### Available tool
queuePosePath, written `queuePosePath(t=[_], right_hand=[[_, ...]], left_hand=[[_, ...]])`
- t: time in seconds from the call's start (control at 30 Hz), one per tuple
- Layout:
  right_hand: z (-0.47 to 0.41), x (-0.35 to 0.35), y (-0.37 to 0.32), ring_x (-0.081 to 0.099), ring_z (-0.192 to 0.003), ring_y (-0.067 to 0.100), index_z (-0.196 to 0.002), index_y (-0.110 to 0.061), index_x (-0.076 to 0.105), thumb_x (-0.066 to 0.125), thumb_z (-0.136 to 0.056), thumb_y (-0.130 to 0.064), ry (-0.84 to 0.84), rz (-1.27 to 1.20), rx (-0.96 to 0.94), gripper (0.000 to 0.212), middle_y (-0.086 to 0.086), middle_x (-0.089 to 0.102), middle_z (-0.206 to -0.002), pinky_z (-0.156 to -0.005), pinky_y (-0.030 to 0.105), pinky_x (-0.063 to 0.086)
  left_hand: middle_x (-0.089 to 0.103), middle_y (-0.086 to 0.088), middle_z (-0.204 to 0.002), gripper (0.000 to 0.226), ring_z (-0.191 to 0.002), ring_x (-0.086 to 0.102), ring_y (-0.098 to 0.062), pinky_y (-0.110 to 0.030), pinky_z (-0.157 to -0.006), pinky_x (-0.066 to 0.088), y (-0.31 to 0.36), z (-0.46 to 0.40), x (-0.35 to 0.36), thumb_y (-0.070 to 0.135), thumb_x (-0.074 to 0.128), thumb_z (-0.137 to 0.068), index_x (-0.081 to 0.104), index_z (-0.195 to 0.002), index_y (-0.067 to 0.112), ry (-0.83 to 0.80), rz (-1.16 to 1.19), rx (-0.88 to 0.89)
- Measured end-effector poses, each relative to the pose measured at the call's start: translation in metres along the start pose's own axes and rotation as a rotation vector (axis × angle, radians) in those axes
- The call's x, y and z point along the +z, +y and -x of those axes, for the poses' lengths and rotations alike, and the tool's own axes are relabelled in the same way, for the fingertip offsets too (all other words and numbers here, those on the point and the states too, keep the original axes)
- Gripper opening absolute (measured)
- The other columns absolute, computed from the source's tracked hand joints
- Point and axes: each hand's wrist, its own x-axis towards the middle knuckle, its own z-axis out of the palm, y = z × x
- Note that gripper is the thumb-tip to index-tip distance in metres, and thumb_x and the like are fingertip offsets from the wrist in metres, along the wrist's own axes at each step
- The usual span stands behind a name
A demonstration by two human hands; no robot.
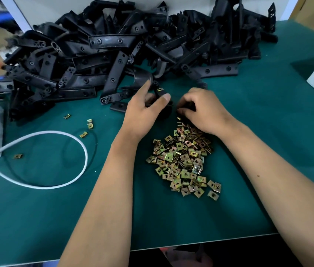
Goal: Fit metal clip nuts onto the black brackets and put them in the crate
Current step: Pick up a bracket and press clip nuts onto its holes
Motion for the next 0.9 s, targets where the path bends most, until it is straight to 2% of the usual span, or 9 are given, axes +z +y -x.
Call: queuePosePath(t=[0.03,0.07,0.13,0.27,0.4,0.53,0.63,0.77,0.9], right_hand=[[0.0,0.0,0.0,0.059,-0.094,0.02,-0.102,-0.014,0.078,0.076,-0.092,-0.017,0.003,0.002,0.003,0.011,-0.003,0.059,-0.097,-0.079,0.026,0.039],[0.0,0.0,0.0,0.059,-0.094,0.02,-0.103,-0.014,0.077,0.076,-0.092,-0.018,0.007,0.01,0.004,0.012,-0.002,0.059,-0.097,-0.079,0.027,0.039],[0.001,-0.001,0.001,0.054,-0.094,0.019,-0.107,-0.015,0.075,0.074,-0.093,-0.021,0.002,0.036,0.001,0.015,0.001,0.056,-0.101,-0.08,0.027,0.037],[0.002,-0.013,0.008,0.054,-0.101,0.02,-0.113,-0.017,0.073,0.07,-0.095,-0.013,-0.126,0.055,-0.04,0.018,0.004,0.054,-0.111,-0.088,0.027,0.039],[0.003,-0.025,0.012,0.057,-0.101,0.017,-0.112,-0.021,0.075,0.073,-0.093,-0.008,-0.213,0.013,-0.066,0.024,0.003,0.057,-0.114,-0.088,0.023,0.042],[0.002,-0.022,0.01,0.059,-0.093,0.017,-0.105,-0.02,0.078,0.082,-0.086,-0.019,-0.158,0.014,-0.09,0.019,0.001,0.061,-0.104,-0.075,0.016,0.039],[0.002,-0.018,0.009,0.06,-0.09,0.017,-0.1,-0.016,0.079,0.081,-0.086,-0.018,-0.11,0.002,-0.125,0.014,0.001,0.063,-0.098,-0.076,0.023,0.04],[0.001,-0.011,0.008,0.06,-0.092,0.022,-0.101,-0.007,0.076,0.072,-0.095,-0.017,-0.061,0.065,-0.151,0.012,0.006,0.065,-0.098,-0.081,0.036,0.045],[0.002,-0.008,0.006,0.06,-0.087,0.009,-0.098,-0.015,0.072,0.065,-0.099,-0.017,0.025,-0.097,-0.053,0.007,-0.007,0.066,-0.094,-0.079,0.027,0.045]], left_hand=[[0.067,0.026,-0.101,0.094,-0.104,0.061,0.003,-0.024,-0.103,0.046,0.001,0.001,-0.002,0.048,0.074,-0.082,0.033,-0.16,0.016,-0.03,-0.01,0.002],[0.068,0.016,-0.12,0.098,-0.118,0.059,-0.001,-0.029,-0.111,0.044,0.001,0.001,-0.003,0.046,0.079,-0.08,0.032,-0.16,0.017,-0.051,-0.023,0.005],[0.063,0.002,-0.137,0.104,-0.131,0.055,-0.008,-0.036,-0.117,0.04,0.0,0.001,-0.004,0.041,0.087,-0.077,0.029,-0.161,0.017,-0.068,-0.042,0.009],[0.064,0.002,-0.138,0.107,-0.134,0.053,-0.008,-0.037,-0.119,0.038,-0.002,0.0,-0.006,0.038,0.09,-0.076,0.029,-0.161,0.017,-0.043,-0.078,0.026],[0.063,0.003,-0.139,0.113,-0.135,0.052,-0.008,-0.038,-0.119,0.039,-0.001,0.001,-0.006,0.053,0.089,-0.068,0.032,-0.16,0.019,-0.042,-0.059,0.022],[0.065,0.003,-0.136,0.108,-0.132,0.053,-0.006,-0.027,-0.114,0.039,0.0,0.0,-0.004,0.053,0.088,-0.071,0.036,-0.158,0.018,-0.009,-0.067,0.037],[0.066,0.004,-0.132,0.104,-0.129,0.054,-0.004,-0.008,-0.098,0.034,-0.001,0.0,-0.004,0.05,0.089,-0.072,0.039,-0.157,0.018,0.012,-0.07,0.056],[0.065,0.004,-0.133,0.108,-0.129,0.053,-0.002,-0.002,-0.094,0.03,0.0,0.001,-0.003,0.048,0.093,-0.068,0.038,-0.157,0.019,-0.006,-0.088,0.088],[0.067,0.006,-0.131,0.113,-0.129,0.053,-0.002,-0.002,-0.095,0.028,0.0,0.0,-0.003,0.048,0.095,-0.063,0.037,-0.157,0.023,-0.008,-0.132,0.127]])
